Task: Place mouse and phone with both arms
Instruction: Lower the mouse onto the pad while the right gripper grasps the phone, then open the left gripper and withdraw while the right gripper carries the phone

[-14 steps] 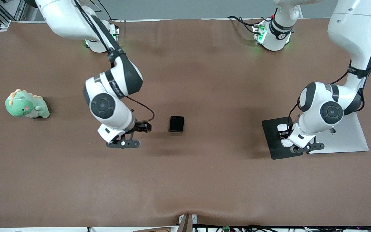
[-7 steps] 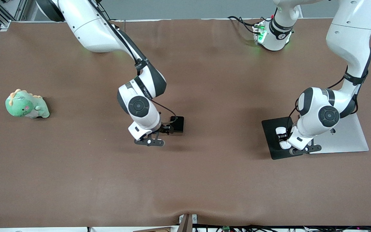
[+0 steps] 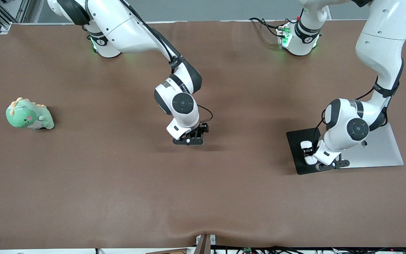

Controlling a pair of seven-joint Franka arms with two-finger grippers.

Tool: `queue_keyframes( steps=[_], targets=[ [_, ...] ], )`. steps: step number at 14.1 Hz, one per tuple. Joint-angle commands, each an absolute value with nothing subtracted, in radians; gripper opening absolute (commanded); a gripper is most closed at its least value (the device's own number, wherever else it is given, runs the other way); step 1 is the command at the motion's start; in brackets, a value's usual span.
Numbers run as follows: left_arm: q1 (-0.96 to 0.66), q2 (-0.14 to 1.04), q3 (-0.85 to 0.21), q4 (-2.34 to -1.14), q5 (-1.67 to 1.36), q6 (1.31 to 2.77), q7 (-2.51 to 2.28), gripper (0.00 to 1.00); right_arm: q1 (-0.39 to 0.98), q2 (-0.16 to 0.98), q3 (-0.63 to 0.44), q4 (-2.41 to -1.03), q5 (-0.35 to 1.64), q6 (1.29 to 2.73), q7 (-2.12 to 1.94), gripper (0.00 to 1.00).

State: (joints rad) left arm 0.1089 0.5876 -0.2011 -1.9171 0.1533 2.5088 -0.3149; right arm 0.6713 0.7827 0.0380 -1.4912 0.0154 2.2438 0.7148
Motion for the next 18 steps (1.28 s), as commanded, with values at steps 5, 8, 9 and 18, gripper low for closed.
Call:
queue_keyframes(
  steps=[5, 8, 9, 18],
  targets=[
    [0.124, 0.6, -0.21, -1.919, 0.199, 2.533, -0.299, 0.58, 0.66, 0.831, 0.04, -1.467, 0.011, 2.318, 0.716, 1.0],
    [0.124, 0.601, -0.21, -1.916, 0.202, 2.533, -0.301, 1.0, 0.655, 0.842, 0.04, -1.457, 0.012, 2.327, 0.744, 1.0],
    [0.123, 0.601, -0.21, -1.913, 0.202, 2.533, -0.302, 1.0, 0.657, 0.85, 0.04, -1.451, 0.014, 2.327, 0.776, 1.0],
    [0.12, 0.487, -0.215, -1.786, 0.199, 2.268, -0.302, 1.0, 0.652, 0.885, 0.037, -1.416, 0.0, 2.342, 0.815, 0.88]
  ],
)
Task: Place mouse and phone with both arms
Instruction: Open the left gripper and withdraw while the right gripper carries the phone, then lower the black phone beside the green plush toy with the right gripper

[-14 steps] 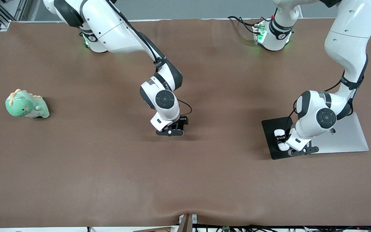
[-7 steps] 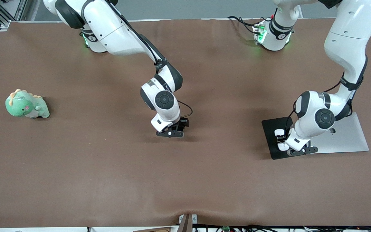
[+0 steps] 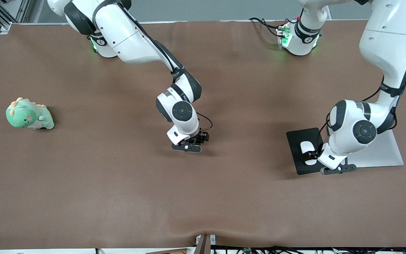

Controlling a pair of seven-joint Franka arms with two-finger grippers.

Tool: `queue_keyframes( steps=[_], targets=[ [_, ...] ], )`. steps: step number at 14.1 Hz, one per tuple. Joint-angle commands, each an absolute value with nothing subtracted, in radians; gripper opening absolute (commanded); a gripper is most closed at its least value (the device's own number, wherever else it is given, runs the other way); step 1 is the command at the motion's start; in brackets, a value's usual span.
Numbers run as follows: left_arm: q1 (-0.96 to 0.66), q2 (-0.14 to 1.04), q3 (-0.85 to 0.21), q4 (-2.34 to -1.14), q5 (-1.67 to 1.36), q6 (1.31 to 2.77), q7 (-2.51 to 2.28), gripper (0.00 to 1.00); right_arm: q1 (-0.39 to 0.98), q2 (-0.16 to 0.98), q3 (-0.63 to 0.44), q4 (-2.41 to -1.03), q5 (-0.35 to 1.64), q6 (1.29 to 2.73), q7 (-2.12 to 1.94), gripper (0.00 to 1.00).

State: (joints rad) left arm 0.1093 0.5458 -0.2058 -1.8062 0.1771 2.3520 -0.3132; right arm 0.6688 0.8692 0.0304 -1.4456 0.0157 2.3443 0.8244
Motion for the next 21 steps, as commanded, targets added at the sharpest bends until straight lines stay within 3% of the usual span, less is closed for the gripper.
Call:
queue_keyframes(
  steps=[1, 3, 6, 13, 16, 21],
  targets=[
    [0.12, 0.459, -0.216, -1.775, 0.199, 2.235, -0.302, 1.0, 0.649, 0.885, 0.037, -1.416, 0.002, 2.342, 0.793, 0.5],
    [0.118, 0.414, -0.216, -1.74, 0.192, 2.153, -0.302, 1.0, 0.647, 0.882, 0.037, -1.416, 0.006, 2.342, 0.785, 0.0],
    [0.121, 0.365, -0.216, -1.659, 0.189, 1.986, -0.295, 1.0, 0.599, 0.845, 0.034, -1.425, 0.009, 2.324, 0.778, 0.0],
    [0.114, 0.149, -0.219, -1.605, 0.149, 1.757, -0.218, 1.0, 0.24, 0.632, 0.061, -1.457, 0.063, 1.935, 0.316, 0.0],
    [0.118, 0.082, -0.218, -1.605, 0.095, 1.683, -0.187, 1.0, 0.103, 0.526, 0.06, -1.609, 0.063, 1.943, 0.14, 0.0],
    [0.12, -0.014, -0.216, -1.605, 0.055, 1.588, -0.149, 1.0, -0.092, 0.508, 0.054, -1.707, 0.049, 2.015, -0.04, 0.0]
  ],
)
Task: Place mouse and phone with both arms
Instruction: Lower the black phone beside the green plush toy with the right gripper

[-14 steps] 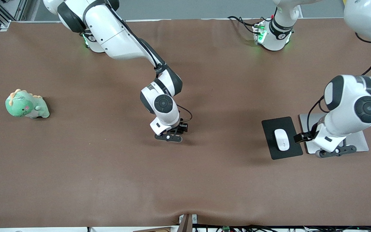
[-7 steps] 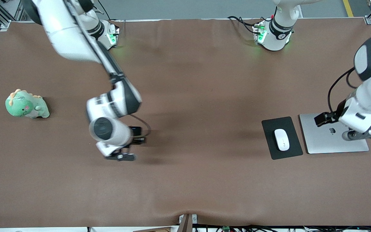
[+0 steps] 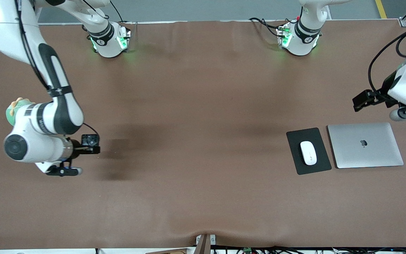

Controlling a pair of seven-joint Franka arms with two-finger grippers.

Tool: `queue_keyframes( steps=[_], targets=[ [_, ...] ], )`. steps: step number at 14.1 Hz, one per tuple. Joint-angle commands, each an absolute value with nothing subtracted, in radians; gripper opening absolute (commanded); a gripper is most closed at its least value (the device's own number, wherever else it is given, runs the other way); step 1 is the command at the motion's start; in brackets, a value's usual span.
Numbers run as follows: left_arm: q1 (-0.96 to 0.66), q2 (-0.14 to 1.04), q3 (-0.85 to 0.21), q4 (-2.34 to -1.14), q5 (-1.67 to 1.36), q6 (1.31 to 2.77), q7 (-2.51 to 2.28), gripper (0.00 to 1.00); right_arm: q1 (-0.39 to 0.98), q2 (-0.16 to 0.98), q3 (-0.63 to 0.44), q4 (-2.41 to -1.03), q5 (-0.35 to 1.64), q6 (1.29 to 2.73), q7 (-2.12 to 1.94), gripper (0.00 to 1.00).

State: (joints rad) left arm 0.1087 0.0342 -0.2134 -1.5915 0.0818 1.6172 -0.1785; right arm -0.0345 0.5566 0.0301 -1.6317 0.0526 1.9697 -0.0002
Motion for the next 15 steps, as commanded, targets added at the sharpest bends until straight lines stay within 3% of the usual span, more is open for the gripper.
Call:
queue_keyframes(
  steps=[1, 5, 10, 15],
  targets=[
    [0.12, -0.027, -0.216, -1.606, 0.054, 1.582, -0.147, 1.0, -0.101, 0.496, 0.052, -1.757, 0.04, 2.081, -0.044, 0.0],
    [0.111, -0.06, -0.207, -1.606, 0.032, 1.557, -0.138, 1.0, -0.156, 0.41, 0.048, -2.032, -0.002, 2.377, -0.046, 0.0],
    [0.042, -0.066, -0.14, -1.589, 0.032, 1.514, -0.13, 1.0, -0.271, 0.425, 0.044, -2.072, -0.084, 2.388, -0.092, 0.0],
    [0.051, -0.049, -0.146, -1.54, 0.032, 1.514, -0.13, 1.0, -0.305, 0.44, 0.044, -2.114, -0.084, 2.39, -0.129, 0.0]
  ],
)
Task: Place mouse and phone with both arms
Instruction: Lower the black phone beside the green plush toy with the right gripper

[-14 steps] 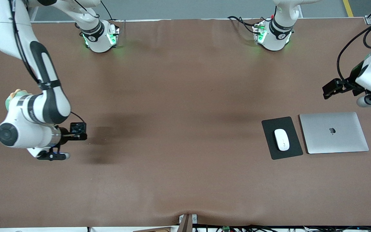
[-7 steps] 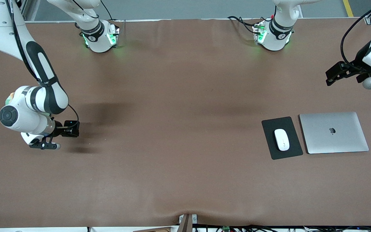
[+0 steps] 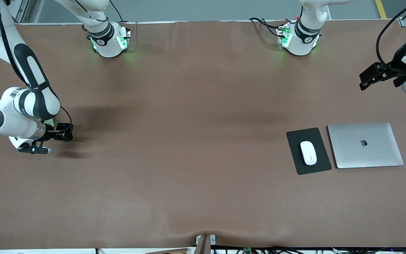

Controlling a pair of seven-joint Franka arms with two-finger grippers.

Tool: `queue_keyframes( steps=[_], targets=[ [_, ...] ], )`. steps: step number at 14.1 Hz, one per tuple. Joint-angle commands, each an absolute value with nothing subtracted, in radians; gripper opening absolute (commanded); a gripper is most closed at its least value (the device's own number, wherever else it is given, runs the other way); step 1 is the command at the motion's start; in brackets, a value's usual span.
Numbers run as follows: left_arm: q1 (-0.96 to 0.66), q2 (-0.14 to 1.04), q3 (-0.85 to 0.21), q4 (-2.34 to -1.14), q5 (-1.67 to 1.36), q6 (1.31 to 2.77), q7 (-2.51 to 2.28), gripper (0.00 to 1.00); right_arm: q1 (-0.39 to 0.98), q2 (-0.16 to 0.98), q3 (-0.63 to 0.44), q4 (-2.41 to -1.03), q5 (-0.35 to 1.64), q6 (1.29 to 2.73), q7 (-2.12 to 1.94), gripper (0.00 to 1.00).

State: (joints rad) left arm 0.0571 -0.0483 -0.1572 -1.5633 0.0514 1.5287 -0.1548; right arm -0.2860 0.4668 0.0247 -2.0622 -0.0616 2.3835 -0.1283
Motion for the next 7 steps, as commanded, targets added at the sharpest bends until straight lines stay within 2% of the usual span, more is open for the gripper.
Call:
queue_keyframes(
  steps=[1, 7],
  targets=[
    [0.051, -0.049, -0.146, -1.54, 0.032, 1.513, -0.13, 1.0, -0.305, 0.446, 0.044, -2.117, -0.084, 2.39, -0.127, 0.0],
    [0.046, -0.045, -0.146, -1.54, 0.026, 1.499, -0.132, 1.0, -0.336, 0.457, 0.044, -2.114, -0.084, 2.408, -0.138, 0.0]
  ],
)
